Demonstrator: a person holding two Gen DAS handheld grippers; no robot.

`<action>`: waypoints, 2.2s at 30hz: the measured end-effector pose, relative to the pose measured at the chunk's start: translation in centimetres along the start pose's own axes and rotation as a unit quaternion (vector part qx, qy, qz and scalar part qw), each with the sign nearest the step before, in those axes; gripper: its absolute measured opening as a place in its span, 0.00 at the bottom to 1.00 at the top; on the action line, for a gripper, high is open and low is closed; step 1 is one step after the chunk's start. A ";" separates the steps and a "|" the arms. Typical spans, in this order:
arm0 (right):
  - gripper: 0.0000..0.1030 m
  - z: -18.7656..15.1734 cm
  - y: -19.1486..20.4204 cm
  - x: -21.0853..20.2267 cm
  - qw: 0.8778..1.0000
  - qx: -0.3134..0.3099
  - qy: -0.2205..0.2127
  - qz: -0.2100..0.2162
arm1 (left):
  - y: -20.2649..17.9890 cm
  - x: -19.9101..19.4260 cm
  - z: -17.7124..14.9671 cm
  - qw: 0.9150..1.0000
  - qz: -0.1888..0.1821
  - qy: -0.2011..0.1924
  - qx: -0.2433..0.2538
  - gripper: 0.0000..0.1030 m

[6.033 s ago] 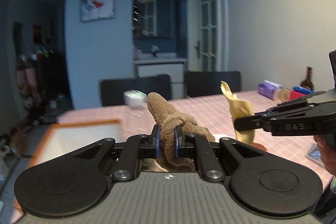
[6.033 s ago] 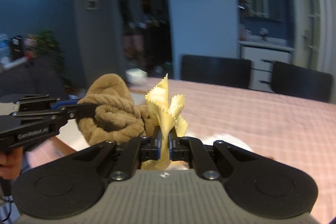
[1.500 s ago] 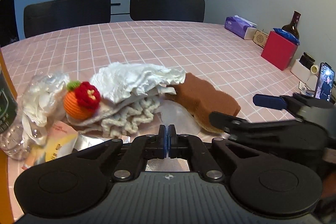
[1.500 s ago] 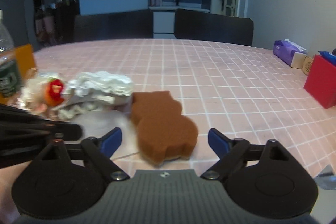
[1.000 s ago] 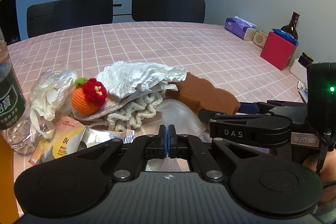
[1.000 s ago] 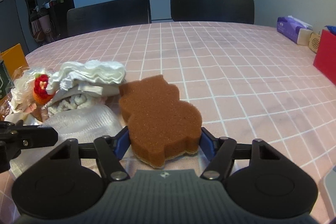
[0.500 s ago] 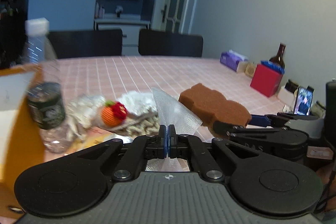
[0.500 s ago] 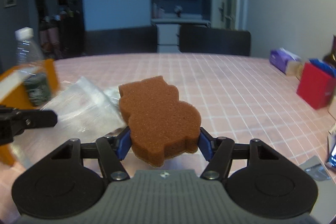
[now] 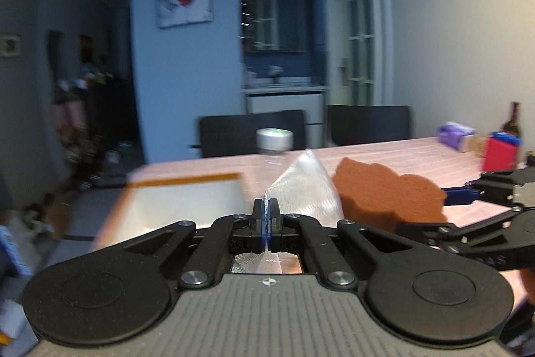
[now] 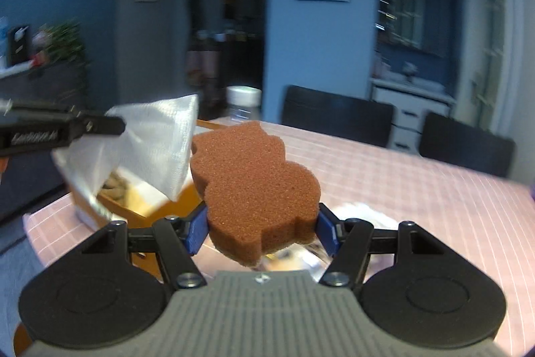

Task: Organize soft objects
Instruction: 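Carry the plastic sheet and sponge into the orange box and release both, then move both tools back toward the snack bag and crocheted strawberry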

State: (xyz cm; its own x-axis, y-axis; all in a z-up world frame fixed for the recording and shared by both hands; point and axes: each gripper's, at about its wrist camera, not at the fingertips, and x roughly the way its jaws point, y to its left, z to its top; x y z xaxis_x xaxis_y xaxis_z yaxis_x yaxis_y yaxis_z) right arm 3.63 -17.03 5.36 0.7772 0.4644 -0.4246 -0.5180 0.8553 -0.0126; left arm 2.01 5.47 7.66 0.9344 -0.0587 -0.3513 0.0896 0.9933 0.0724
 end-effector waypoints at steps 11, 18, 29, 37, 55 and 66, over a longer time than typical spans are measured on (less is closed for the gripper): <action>0.63 4.3 8.8 10.2 0.985 -0.153 0.069 0.038 | 7.3 7.4 1.8 0.993 0.076 0.084 -0.011 0.00; 0.63 6.3 11.6 17.9 0.968 -0.190 0.155 0.057 | 9.4 11.6 0.5 0.987 0.059 0.149 -0.001 0.00; 0.64 5.9 13.0 22.4 0.945 -0.222 0.231 0.064 | 12.1 16.2 -1.4 0.972 0.056 0.228 0.000 0.01; 0.67 5.8 13.2 24.0 0.936 -0.238 0.251 0.070 | 12.0 16.9 -3.1 0.959 0.060 0.274 0.030 0.09; 0.80 7.0 13.4 22.0 0.934 -0.253 0.234 0.091 | 11.0 14.5 -0.3 0.969 0.071 0.232 0.047 0.33; 0.80 7.5 9.9 16.2 0.962 -0.205 0.164 0.080 | 9.1 9.7 1.8 0.982 0.064 0.167 0.059 0.33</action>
State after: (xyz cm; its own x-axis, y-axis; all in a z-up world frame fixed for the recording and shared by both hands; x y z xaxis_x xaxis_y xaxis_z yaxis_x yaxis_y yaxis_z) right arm 13.73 0.69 5.20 0.5564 0.4281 -0.7122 -0.7714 0.5848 -0.2511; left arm 12.57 13.81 6.61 0.7775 0.1210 -0.6172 0.0364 0.9710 0.2362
